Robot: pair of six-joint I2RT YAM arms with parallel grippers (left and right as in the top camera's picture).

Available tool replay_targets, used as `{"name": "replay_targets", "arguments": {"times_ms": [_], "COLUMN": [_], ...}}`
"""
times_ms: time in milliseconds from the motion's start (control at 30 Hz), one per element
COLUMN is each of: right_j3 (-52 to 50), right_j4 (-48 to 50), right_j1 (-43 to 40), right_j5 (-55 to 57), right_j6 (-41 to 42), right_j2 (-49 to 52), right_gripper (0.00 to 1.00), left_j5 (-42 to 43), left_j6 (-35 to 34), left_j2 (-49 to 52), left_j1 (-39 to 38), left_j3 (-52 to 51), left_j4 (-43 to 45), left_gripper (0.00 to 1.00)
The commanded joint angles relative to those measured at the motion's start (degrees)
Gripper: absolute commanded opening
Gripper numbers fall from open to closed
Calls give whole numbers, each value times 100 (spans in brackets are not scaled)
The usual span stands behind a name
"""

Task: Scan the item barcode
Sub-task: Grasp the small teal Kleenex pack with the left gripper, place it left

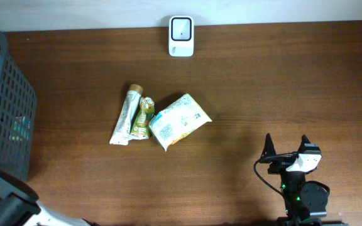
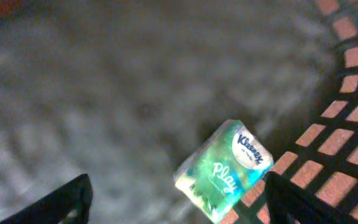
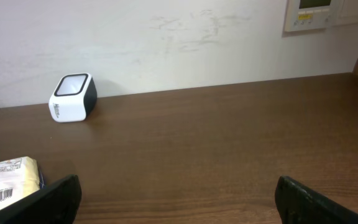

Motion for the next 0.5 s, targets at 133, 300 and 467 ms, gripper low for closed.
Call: {"name": "replay_targets", "arguments": {"times_ms": [133,300,467], "right_j3": [-48,-48,-48], "right_j4": [-7,-4,-4], "right_j1": [-33,-33,-33], "right_j5": [66,66,66], "right_j6": [7,7,7], "right_j2": [-37,-37,-37], "right_gripper": [99,99,99], "left_j5": [459,479,476], "left_j6": [455,761,752], "left_j2": [881,1259,1416], "left_j1": [-94,-223,-264], "left_j3": [-35,-50,-48], "left_j4": [0,2,-26], "left_gripper": [73,70,0]}}
